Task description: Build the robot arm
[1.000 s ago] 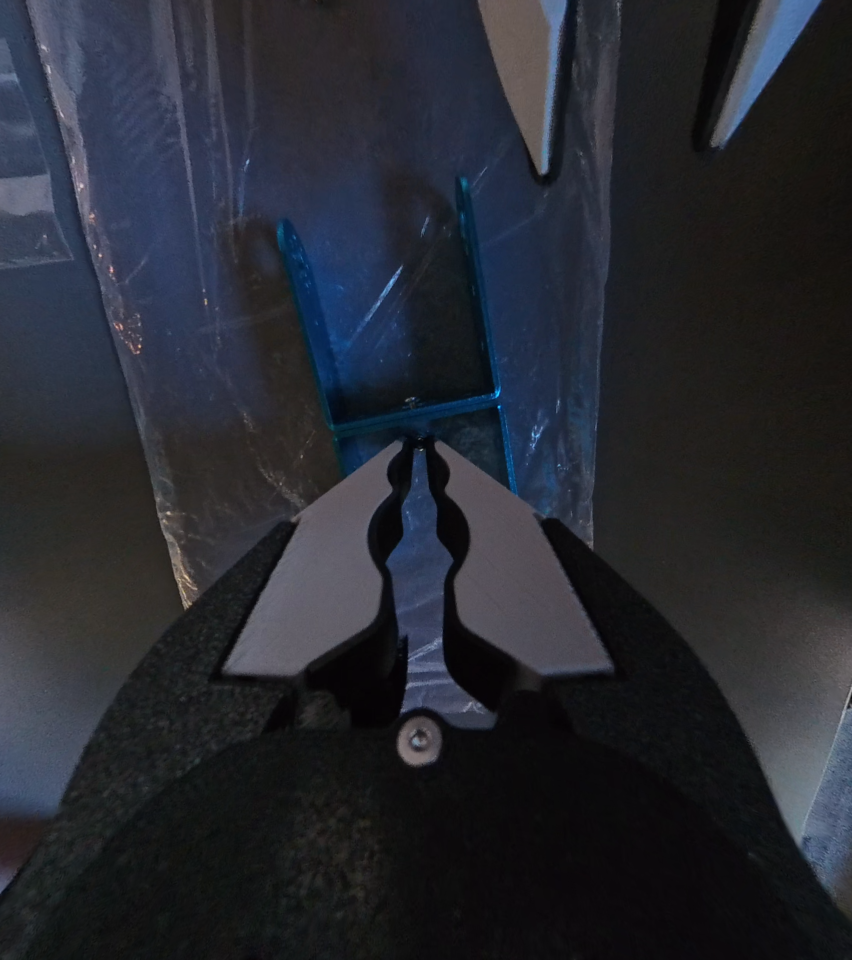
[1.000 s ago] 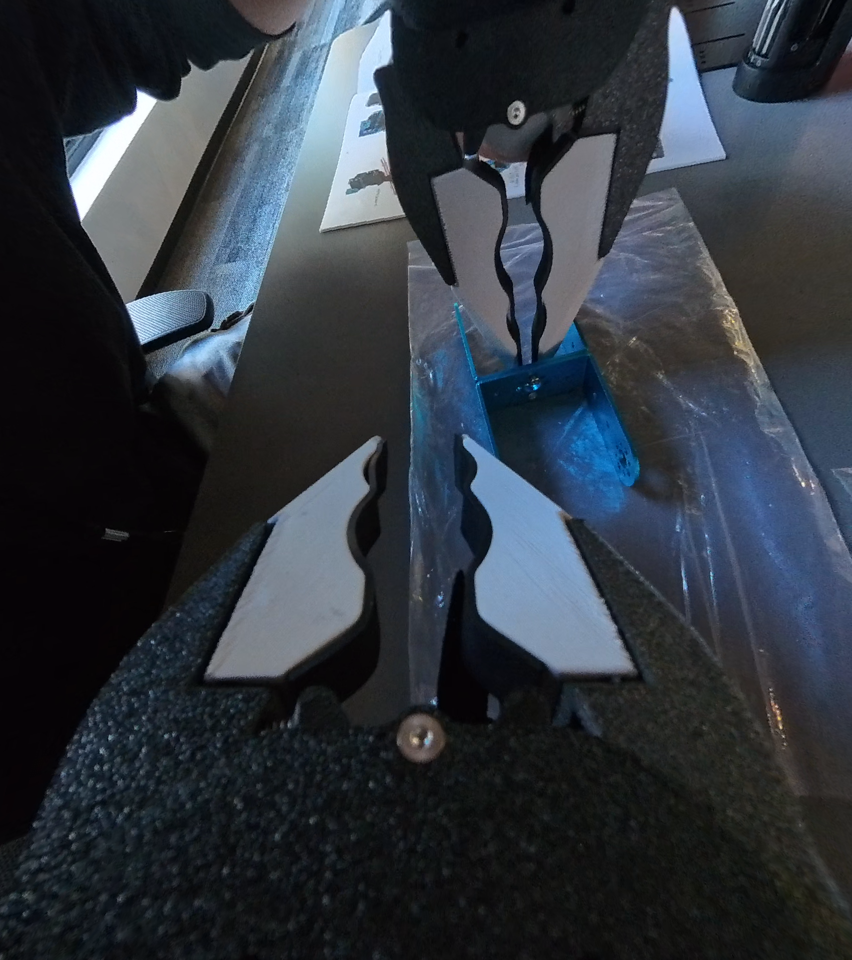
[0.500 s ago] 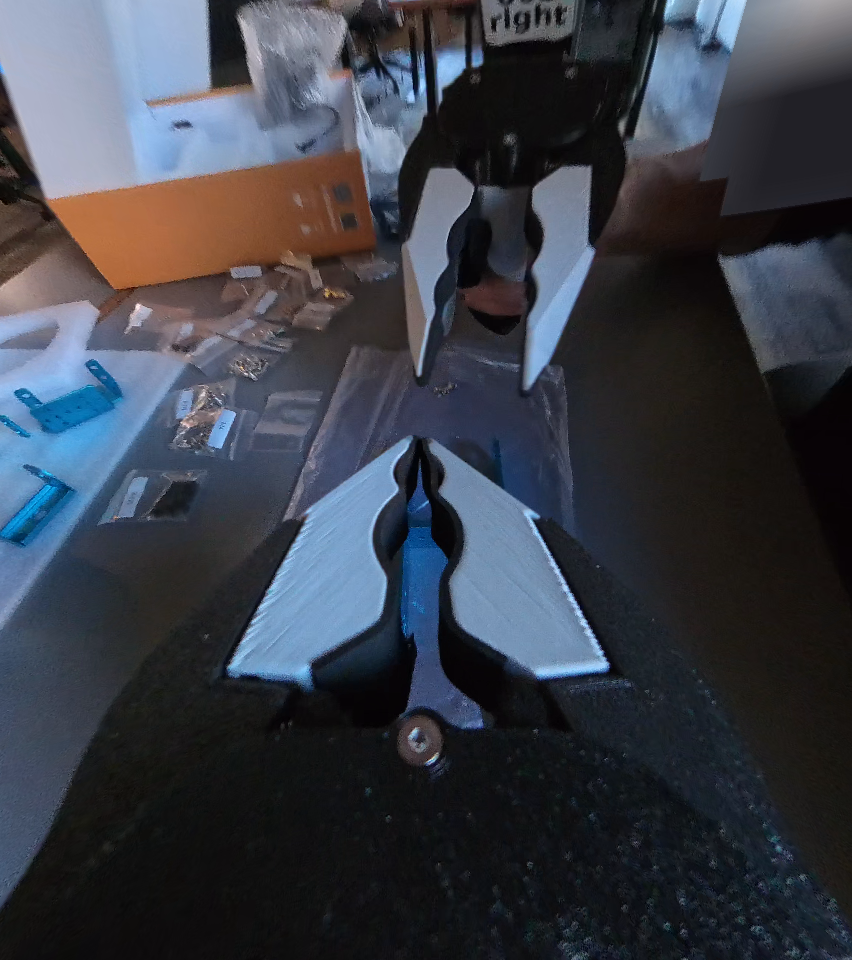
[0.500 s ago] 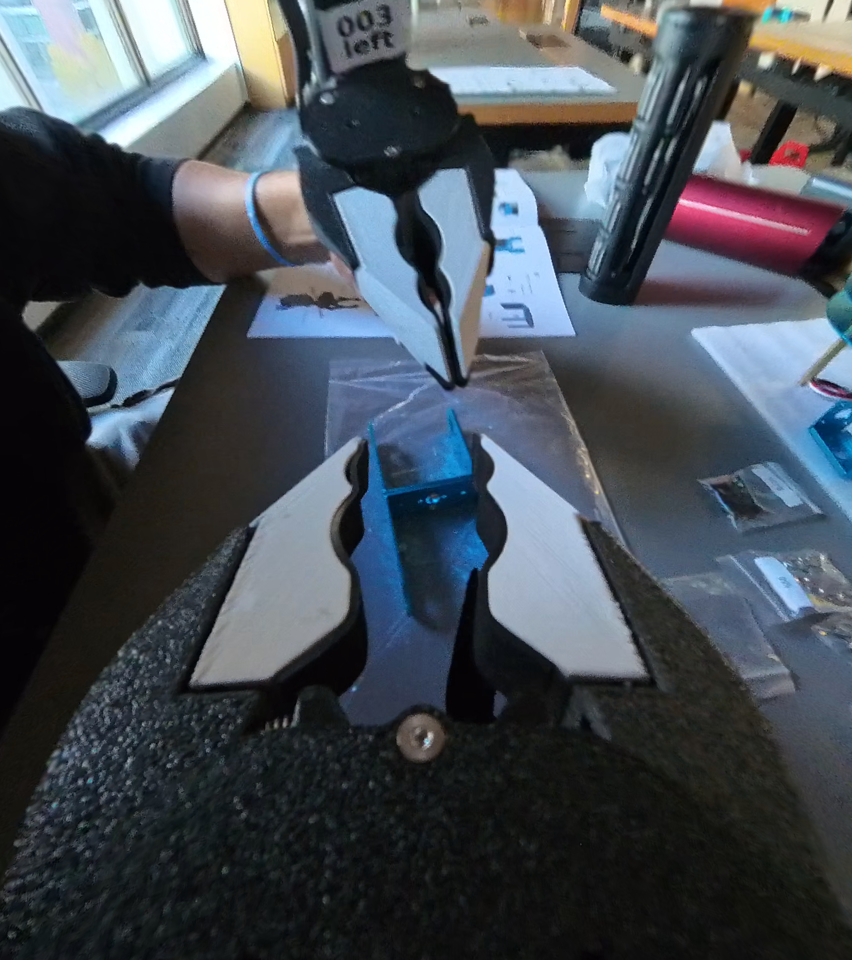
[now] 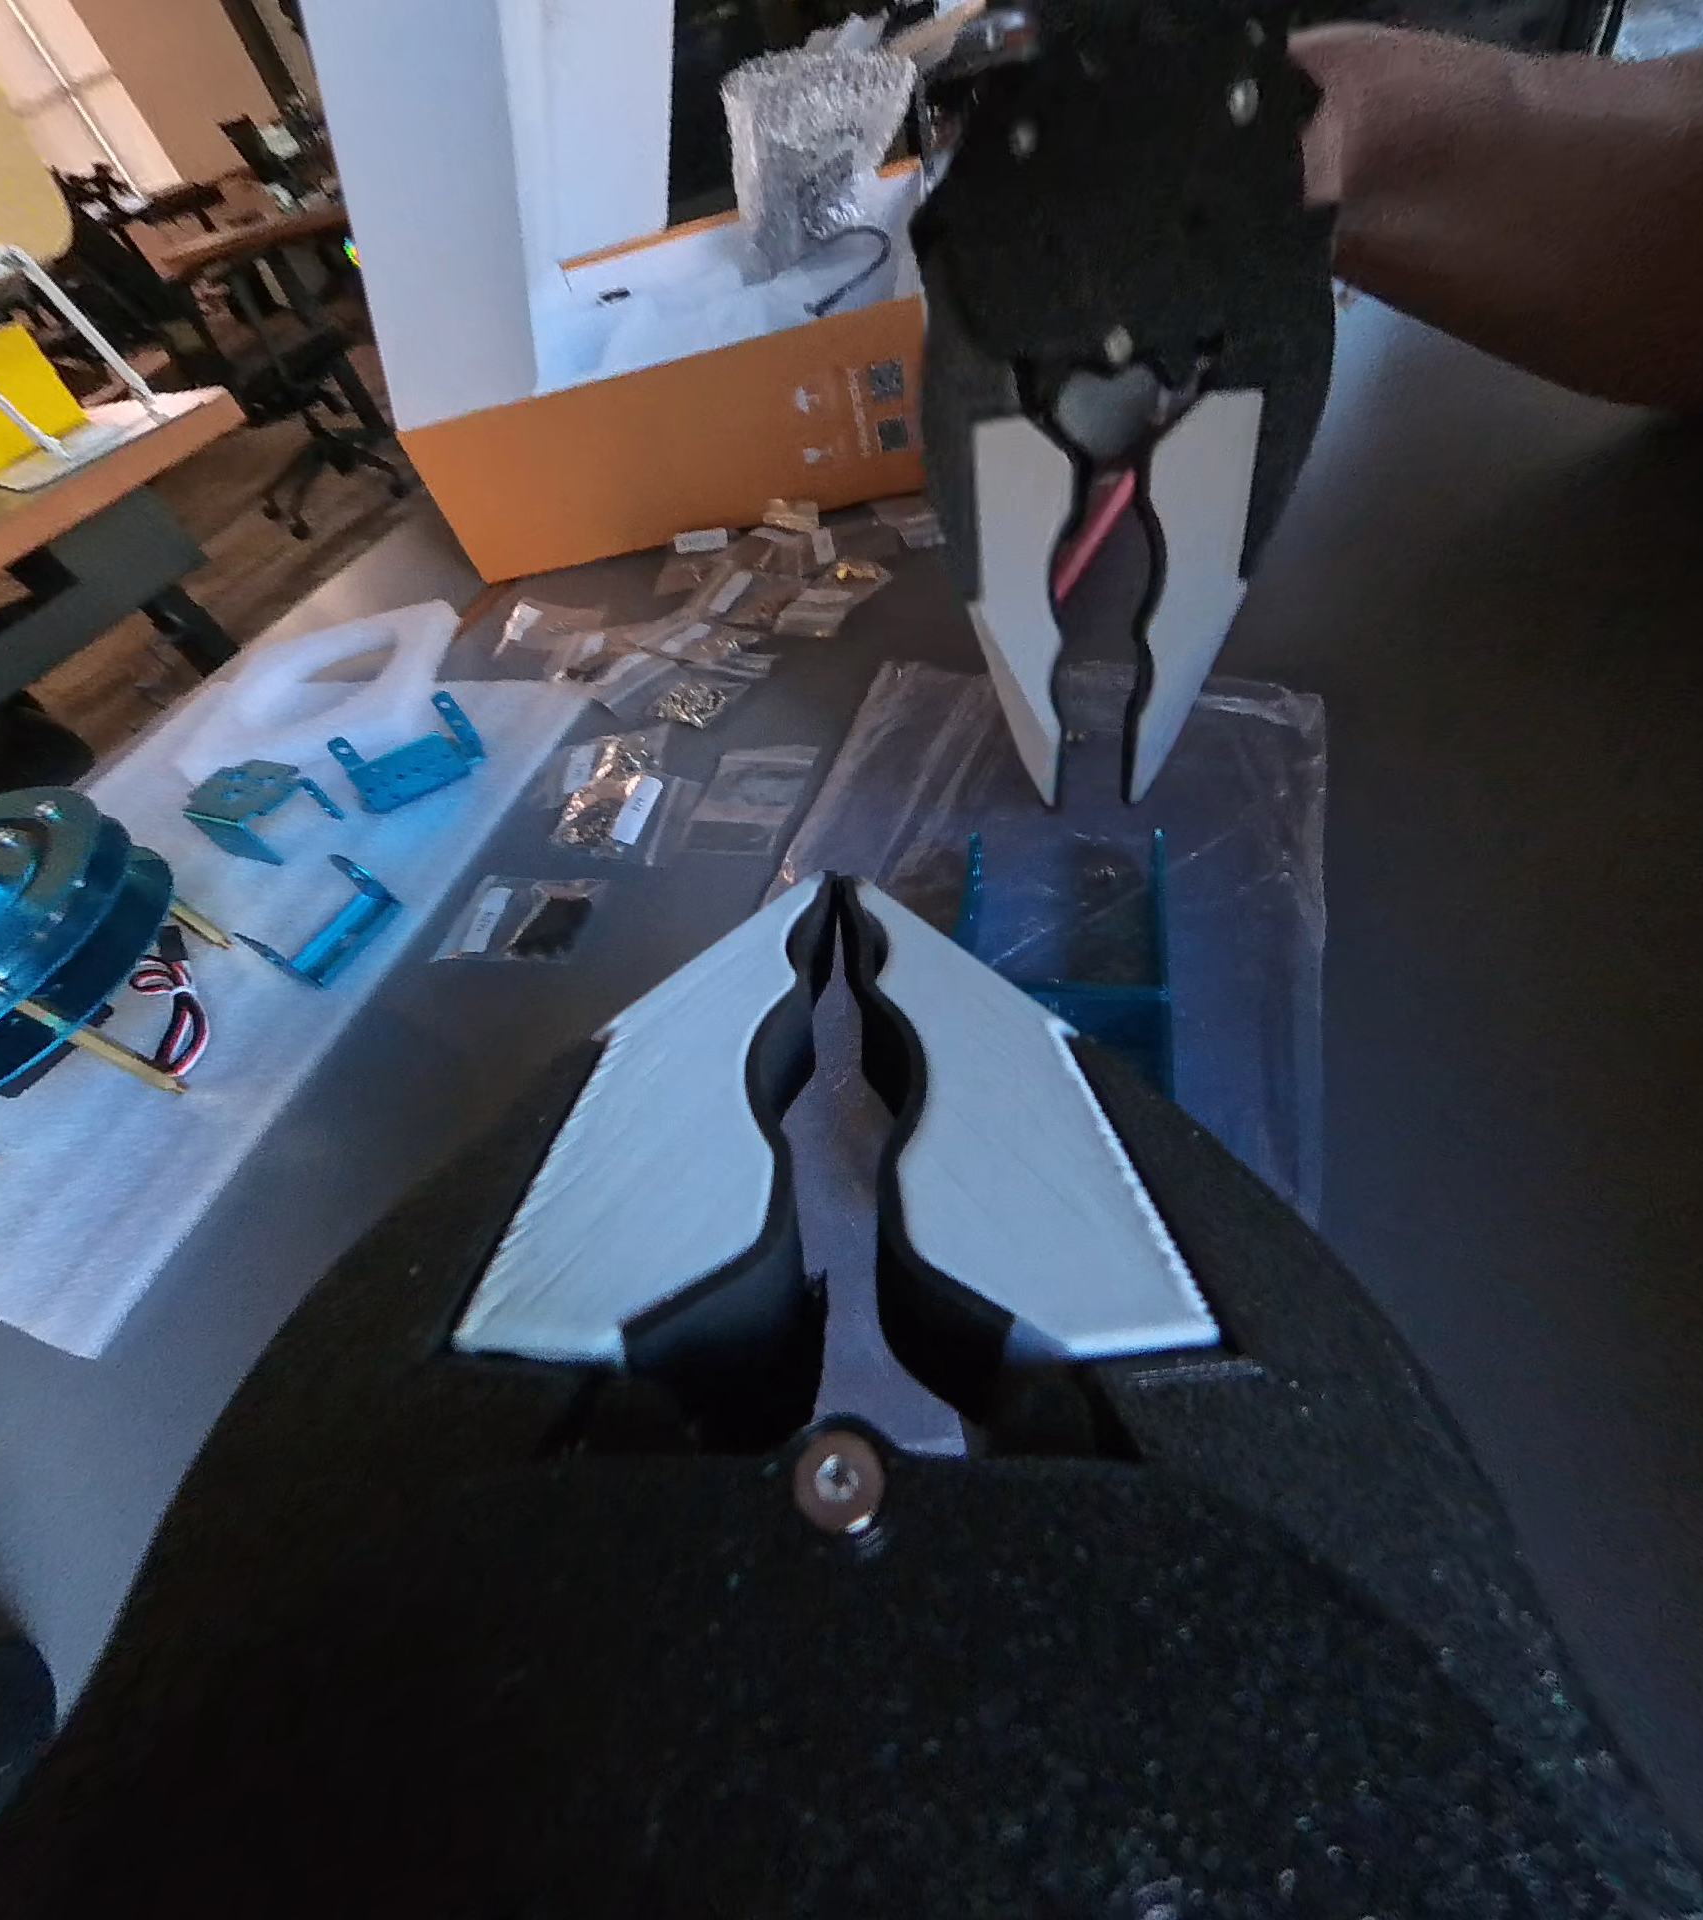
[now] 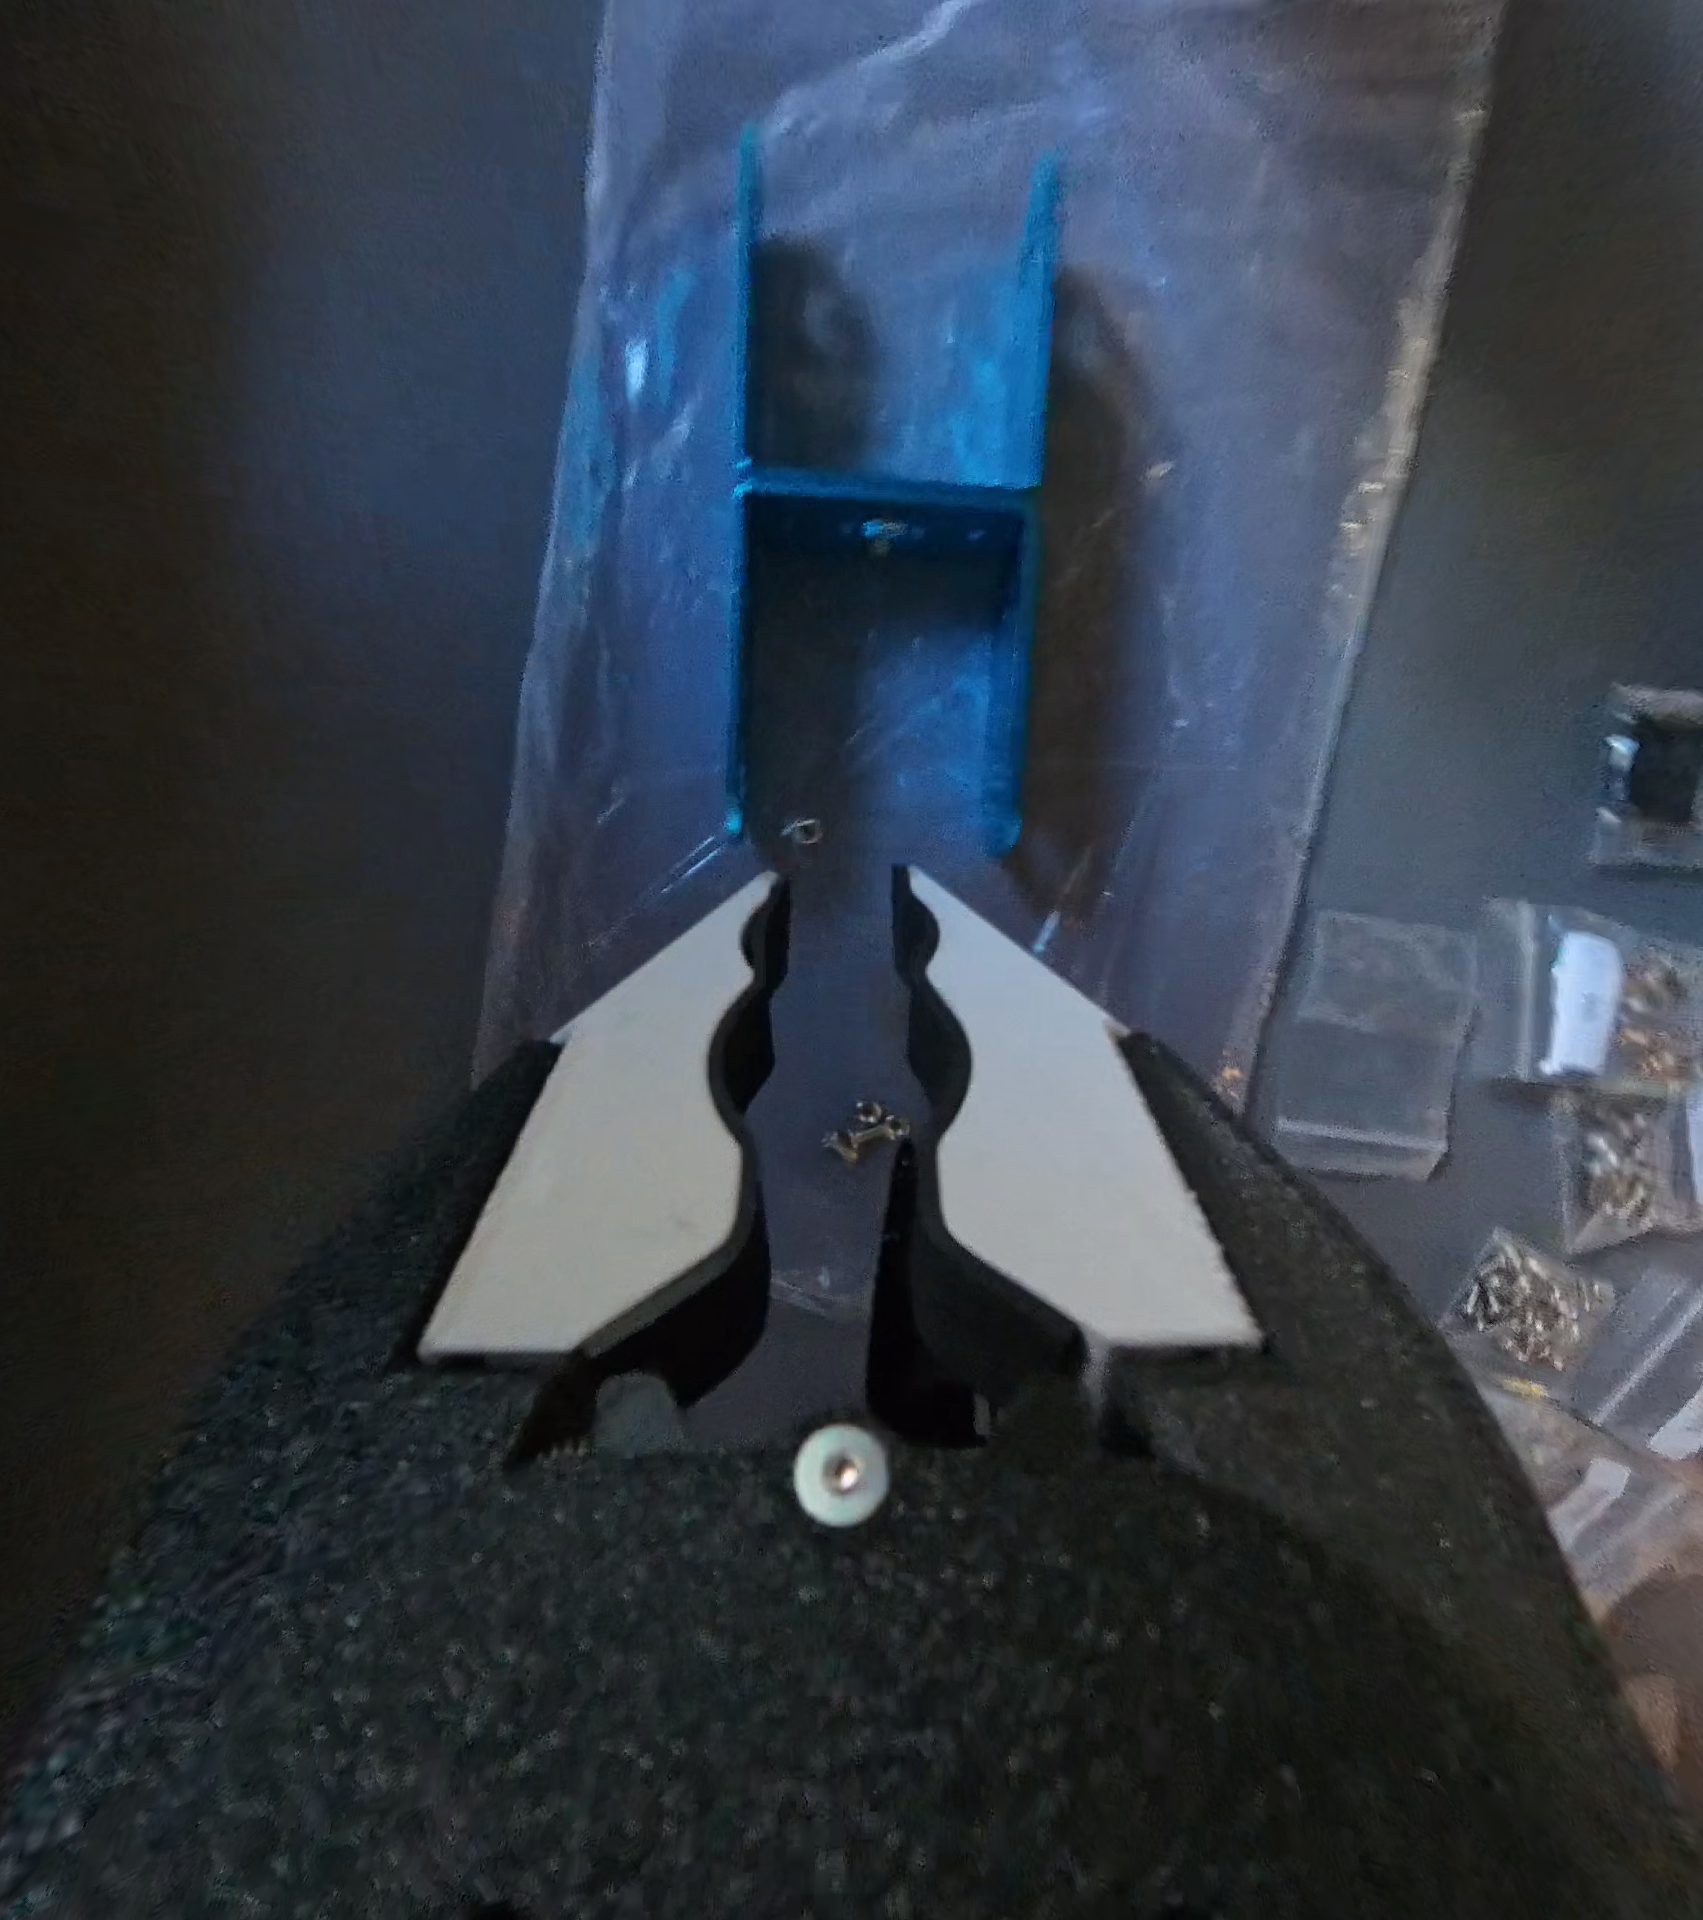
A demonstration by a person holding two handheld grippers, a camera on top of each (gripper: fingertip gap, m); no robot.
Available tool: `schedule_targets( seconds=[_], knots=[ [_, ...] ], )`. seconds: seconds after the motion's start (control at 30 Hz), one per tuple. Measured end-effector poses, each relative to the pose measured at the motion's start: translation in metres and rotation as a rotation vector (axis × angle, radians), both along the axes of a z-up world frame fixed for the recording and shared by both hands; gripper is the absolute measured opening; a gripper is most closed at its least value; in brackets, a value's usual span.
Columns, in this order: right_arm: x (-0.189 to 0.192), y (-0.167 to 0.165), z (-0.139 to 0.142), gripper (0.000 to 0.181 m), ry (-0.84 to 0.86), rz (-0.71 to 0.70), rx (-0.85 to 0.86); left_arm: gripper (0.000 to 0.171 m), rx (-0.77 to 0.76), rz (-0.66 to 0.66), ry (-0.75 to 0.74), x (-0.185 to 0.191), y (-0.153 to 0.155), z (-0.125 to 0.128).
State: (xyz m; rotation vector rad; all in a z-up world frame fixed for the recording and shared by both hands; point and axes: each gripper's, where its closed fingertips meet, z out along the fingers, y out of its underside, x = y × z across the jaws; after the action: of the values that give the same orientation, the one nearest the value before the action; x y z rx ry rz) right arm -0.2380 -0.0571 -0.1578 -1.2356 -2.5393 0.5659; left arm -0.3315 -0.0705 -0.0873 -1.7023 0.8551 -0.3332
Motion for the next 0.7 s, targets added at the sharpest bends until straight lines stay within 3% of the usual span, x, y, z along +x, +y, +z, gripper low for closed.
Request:
schedule_targets(
  seconds=[0.13,0.43,0.7],
  knots=[
    [0.002,-0.005,-0.010,0.017,-0.090,0.149,0.087,0.000,0.014,0.032,-0.002,-0.004,0.004,0.000],
    [-0.002,-0.013,-0.019,0.016,-0.172,0.398,0.114,0.000,-0.016,0.031,0.052,-0.004,0.006,-0.016],
    [-0.004,-0.010,-0.023,0.010,-0.227,0.461,0.111,0.001,-0.020,0.045,0.048,-0.010,0.008,-0.015]
  ],
)
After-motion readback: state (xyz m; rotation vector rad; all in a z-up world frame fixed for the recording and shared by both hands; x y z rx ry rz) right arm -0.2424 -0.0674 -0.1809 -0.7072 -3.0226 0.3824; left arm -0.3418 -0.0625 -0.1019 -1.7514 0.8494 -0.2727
